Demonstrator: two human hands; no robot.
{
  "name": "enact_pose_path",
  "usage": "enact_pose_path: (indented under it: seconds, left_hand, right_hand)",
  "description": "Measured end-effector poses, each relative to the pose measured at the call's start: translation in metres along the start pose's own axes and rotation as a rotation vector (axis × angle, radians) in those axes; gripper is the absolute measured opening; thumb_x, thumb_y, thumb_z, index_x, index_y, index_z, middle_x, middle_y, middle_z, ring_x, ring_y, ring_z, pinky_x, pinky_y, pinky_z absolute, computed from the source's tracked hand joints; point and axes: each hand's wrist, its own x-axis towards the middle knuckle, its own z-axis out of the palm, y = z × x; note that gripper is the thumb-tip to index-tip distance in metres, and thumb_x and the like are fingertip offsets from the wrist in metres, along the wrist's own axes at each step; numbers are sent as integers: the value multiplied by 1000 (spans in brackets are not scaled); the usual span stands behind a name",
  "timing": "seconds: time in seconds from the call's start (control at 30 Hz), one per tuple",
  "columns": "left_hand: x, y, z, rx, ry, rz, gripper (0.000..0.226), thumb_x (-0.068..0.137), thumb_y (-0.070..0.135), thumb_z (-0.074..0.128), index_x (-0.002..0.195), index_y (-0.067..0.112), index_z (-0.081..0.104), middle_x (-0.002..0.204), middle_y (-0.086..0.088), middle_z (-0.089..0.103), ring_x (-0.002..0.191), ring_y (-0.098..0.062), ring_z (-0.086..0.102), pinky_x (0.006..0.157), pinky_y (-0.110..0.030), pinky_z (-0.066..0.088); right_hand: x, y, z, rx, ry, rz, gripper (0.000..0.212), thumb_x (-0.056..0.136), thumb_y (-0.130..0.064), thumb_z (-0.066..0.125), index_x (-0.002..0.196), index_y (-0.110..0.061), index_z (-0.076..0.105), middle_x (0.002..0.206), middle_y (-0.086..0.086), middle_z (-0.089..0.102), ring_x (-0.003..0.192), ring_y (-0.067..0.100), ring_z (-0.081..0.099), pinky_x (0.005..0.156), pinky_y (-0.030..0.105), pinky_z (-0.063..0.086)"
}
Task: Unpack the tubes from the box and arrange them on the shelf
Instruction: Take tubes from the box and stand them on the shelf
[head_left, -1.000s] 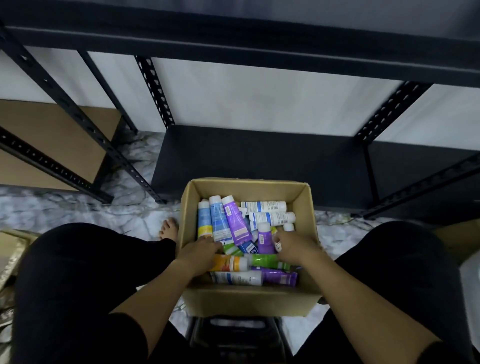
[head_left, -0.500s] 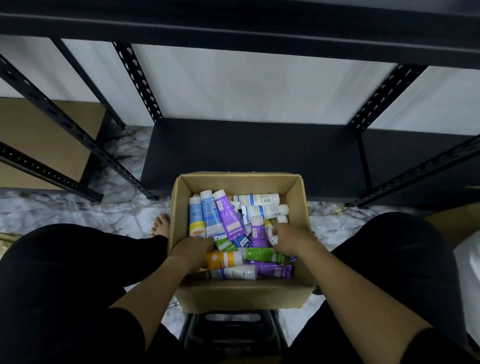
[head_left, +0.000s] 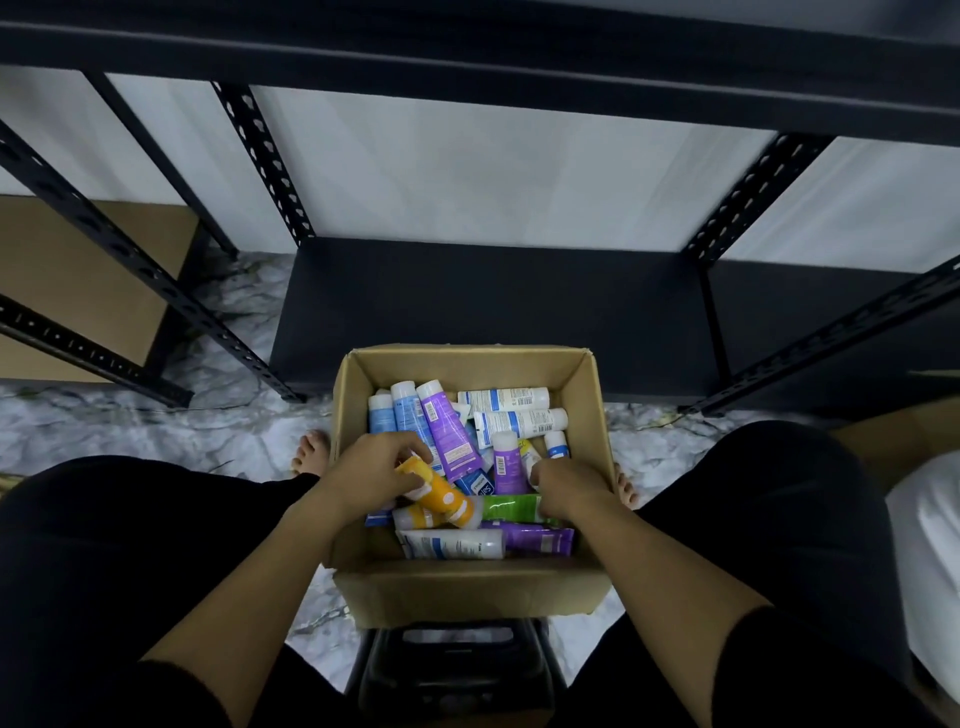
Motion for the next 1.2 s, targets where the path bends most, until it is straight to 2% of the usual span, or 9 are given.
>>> enact_pose_path:
  seconds: [0.2,0.33,0.47,0.57,0.67,0.77,0.9,1.03,1.2]
  left_hand:
    - [-1,6,-4,-42,99,-26,17,86,22,75,100,28,68,95,12,65,86,-2,59,65,-12,43]
    - [0,6,-1,-98,109,-31,21,90,19,69,111,23,67,105,10,62,96,-5,58,67,-8,41]
    - [1,4,1,-131,114,-5,20,92,18,67,112,24,67,113,6,65,104,-7,59,75,-14,47]
    - [2,-1,0,-112,145,18,23,94,18,65,116,23,67,118,5,67,107,-7,60,87,-23,51]
    - [6,-3,3,-87,169,16,26,95,14,63,120,22,65,120,5,66,109,-9,61,90,-26,53]
    - [9,-5,5,-59,211,1,25,95,13,60,117,27,65,116,5,68,102,-9,64,84,-28,57]
    - [9,-3,7,-22,257,-40,25,95,16,59,116,29,62,114,4,68,99,-12,64,84,-37,59]
    - [1,4,7,-62,264,-21,27,93,17,63,112,35,62,110,6,70,95,-9,65,82,-38,60]
    - [-15,21,-3,-133,337,9,32,88,16,70,105,40,57,99,15,66,89,-4,65,72,-38,60]
  right_hand:
    - [5,-3,9,-55,51,2,32,97,-7,52,127,-11,60,127,14,62,113,28,62,88,38,52]
    - [8,-6,14,-76,65,13,33,98,-8,51,131,-10,55,130,15,59,115,30,60,87,38,50]
    - [9,-5,16,-75,107,-10,34,98,-9,51,132,-10,53,133,15,56,119,30,57,91,38,49]
    - [9,-8,14,40,123,-39,21,96,-14,58,116,-14,63,128,8,56,110,26,60,86,37,52]
    - [8,-7,8,267,130,-87,5,88,-20,68,89,-22,64,110,1,57,86,19,59,65,28,45]
    - [5,-7,0,547,147,-175,19,83,-22,75,75,-30,60,97,-4,60,82,9,58,63,24,42]
    - [-6,-11,-11,764,185,-239,14,86,-19,75,86,-28,65,98,-7,69,93,6,63,82,29,55]
    - [-16,-14,-22,823,313,-273,9,89,-19,72,90,-23,65,95,-7,70,92,8,65,81,33,57]
    - [-31,-21,-41,797,523,-293,16,91,-24,70,99,-35,62,92,-17,68,85,-2,65,78,26,55]
